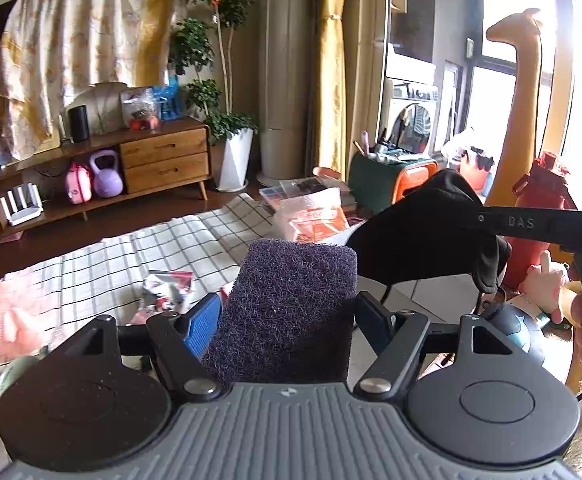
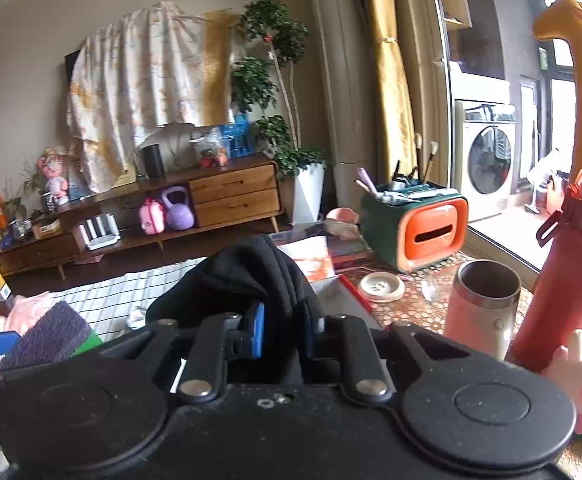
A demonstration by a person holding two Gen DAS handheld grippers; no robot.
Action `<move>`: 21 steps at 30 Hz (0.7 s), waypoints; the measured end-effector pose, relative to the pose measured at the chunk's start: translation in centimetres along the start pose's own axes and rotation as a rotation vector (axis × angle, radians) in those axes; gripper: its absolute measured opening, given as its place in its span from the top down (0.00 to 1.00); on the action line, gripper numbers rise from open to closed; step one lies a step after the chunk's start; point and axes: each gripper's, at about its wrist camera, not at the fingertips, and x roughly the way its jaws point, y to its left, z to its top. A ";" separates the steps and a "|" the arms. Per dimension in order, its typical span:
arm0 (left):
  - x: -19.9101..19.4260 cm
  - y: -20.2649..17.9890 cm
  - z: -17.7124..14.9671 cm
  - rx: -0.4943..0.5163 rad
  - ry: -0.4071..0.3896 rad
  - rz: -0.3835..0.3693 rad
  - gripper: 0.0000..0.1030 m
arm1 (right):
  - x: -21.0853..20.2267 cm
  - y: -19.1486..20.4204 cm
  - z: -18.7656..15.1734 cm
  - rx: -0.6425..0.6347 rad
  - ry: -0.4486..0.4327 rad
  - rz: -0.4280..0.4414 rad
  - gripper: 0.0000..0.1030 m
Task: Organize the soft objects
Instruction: 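Carry the sponge and the mask with both tools over the red box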
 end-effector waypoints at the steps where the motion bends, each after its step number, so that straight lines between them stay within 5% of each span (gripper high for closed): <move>1: 0.8 -0.4 0.2 0.004 0.009 -0.001 0.29 | 0.3 -0.4 -0.1 0.008 0.002 -0.010 0.82; 14: 12.3 -4.2 1.5 0.042 0.161 0.034 0.29 | 7.3 -3.9 -1.4 0.037 0.110 -0.073 0.82; 21: 17.9 -4.1 1.5 0.029 0.281 0.067 0.29 | 9.7 -3.0 -3.9 -0.078 0.194 -0.052 0.82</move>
